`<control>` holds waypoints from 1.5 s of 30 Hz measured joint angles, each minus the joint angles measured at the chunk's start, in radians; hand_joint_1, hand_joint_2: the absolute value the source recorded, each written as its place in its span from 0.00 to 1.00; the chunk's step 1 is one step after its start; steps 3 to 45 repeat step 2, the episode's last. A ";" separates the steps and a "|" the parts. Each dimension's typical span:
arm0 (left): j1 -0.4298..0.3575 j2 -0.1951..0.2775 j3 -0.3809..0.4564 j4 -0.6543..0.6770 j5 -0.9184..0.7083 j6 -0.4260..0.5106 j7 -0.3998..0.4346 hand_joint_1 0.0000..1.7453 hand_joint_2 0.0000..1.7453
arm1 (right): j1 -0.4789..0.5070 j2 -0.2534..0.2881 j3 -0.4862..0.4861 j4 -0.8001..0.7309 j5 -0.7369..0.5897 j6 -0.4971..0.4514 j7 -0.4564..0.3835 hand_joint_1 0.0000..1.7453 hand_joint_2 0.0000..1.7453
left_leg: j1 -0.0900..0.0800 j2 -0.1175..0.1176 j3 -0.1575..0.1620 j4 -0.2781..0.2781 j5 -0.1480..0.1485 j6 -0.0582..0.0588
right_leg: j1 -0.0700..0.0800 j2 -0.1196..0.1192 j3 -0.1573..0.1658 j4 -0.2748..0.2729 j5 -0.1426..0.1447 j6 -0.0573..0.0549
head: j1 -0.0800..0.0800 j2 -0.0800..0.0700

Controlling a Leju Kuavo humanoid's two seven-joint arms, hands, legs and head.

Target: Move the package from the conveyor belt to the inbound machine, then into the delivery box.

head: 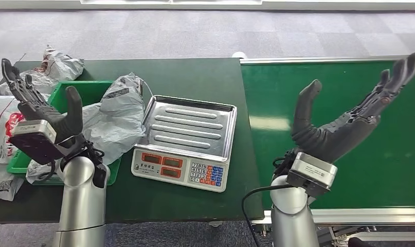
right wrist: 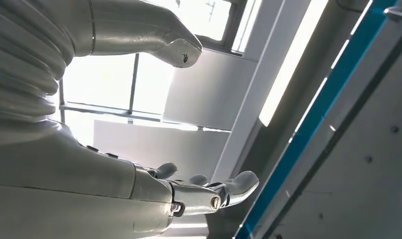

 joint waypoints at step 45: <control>0.008 0.000 -0.036 -0.013 0.002 0.000 0.000 0.00 1.00 | 0.000 0.000 0.002 0.011 0.002 0.000 0.003 0.00 1.00 | 0.000 0.000 0.000 0.000 0.000 0.000 | 0.000 0.000 0.000 0.000 0.000 0.000 | 0.000 0.000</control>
